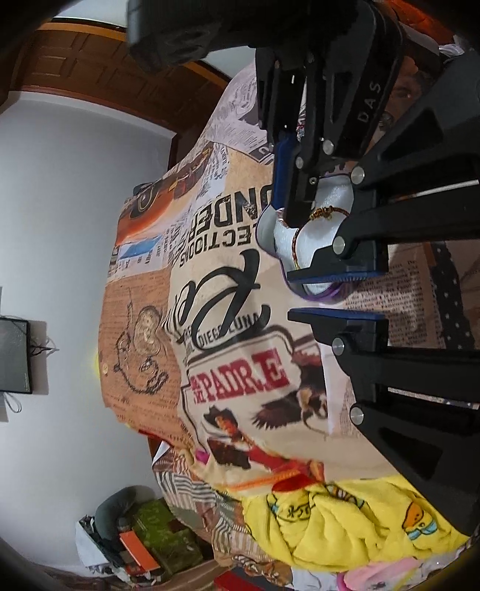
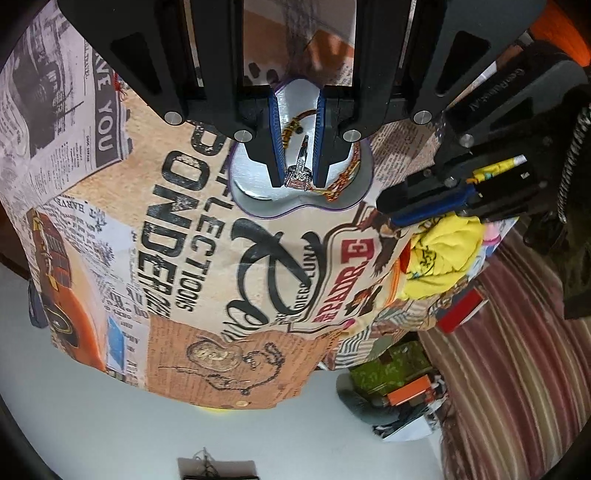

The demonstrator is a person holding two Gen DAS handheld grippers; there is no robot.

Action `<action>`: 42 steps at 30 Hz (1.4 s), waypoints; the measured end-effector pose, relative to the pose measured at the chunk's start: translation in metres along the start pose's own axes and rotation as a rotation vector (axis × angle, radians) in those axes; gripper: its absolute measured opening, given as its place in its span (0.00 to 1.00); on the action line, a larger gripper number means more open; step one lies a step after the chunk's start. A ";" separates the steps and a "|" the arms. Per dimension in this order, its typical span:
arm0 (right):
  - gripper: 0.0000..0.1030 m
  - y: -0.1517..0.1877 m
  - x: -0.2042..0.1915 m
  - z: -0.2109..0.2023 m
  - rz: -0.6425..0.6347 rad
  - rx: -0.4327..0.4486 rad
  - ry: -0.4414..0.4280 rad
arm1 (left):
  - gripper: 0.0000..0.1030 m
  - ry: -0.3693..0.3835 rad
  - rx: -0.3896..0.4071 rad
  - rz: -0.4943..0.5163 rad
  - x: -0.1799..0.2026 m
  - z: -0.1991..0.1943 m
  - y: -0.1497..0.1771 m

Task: Organize jewelry
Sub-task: 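Carry the bracelet into the heart tin with the left tool while the right tool drops the ring in, then grasp a small silver ring with the left tool while the right tool grasps the red-blue beaded charm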

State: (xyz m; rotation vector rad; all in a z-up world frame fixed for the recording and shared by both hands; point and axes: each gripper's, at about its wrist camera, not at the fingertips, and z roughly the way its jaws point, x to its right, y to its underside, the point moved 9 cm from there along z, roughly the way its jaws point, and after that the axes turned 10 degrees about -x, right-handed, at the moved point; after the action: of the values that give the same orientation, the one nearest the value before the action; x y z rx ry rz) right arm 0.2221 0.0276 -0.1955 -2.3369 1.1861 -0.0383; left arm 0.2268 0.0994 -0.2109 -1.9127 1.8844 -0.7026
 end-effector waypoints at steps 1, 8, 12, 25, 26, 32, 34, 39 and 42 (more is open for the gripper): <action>0.13 0.000 -0.001 0.001 -0.007 -0.006 0.001 | 0.15 -0.007 0.003 -0.003 -0.002 -0.002 0.000; 0.15 0.000 -0.001 -0.012 -0.007 0.003 0.027 | 0.28 -0.038 0.027 -0.011 -0.006 -0.021 0.000; 0.20 0.000 0.012 -0.033 0.023 0.034 0.043 | 0.39 -0.048 0.046 0.004 0.002 -0.030 -0.001; 0.41 0.033 0.070 -0.104 0.128 0.118 0.174 | 0.54 -0.021 0.043 0.057 0.054 -0.049 0.003; 0.42 0.039 0.076 -0.109 0.139 0.119 0.180 | 0.54 -0.016 0.036 0.065 0.060 -0.048 0.005; 0.42 0.067 0.103 -0.125 0.191 0.109 0.215 | 0.54 0.025 -0.034 0.108 0.099 -0.032 0.022; 0.42 0.076 0.111 -0.129 0.211 0.106 0.218 | 0.54 0.043 -0.068 0.117 0.110 -0.022 0.031; 0.42 0.101 0.127 -0.132 0.252 0.080 0.230 | 0.54 0.093 -0.160 0.127 0.135 0.003 0.054; 0.42 0.113 0.134 -0.130 0.270 0.064 0.228 | 0.54 0.115 -0.208 0.137 0.148 0.016 0.068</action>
State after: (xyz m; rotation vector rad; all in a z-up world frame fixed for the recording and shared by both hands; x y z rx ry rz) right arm 0.1875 -0.1853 -0.1608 -2.1405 1.5784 -0.2498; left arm 0.1784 -0.0522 -0.2492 -1.8760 2.2131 -0.6056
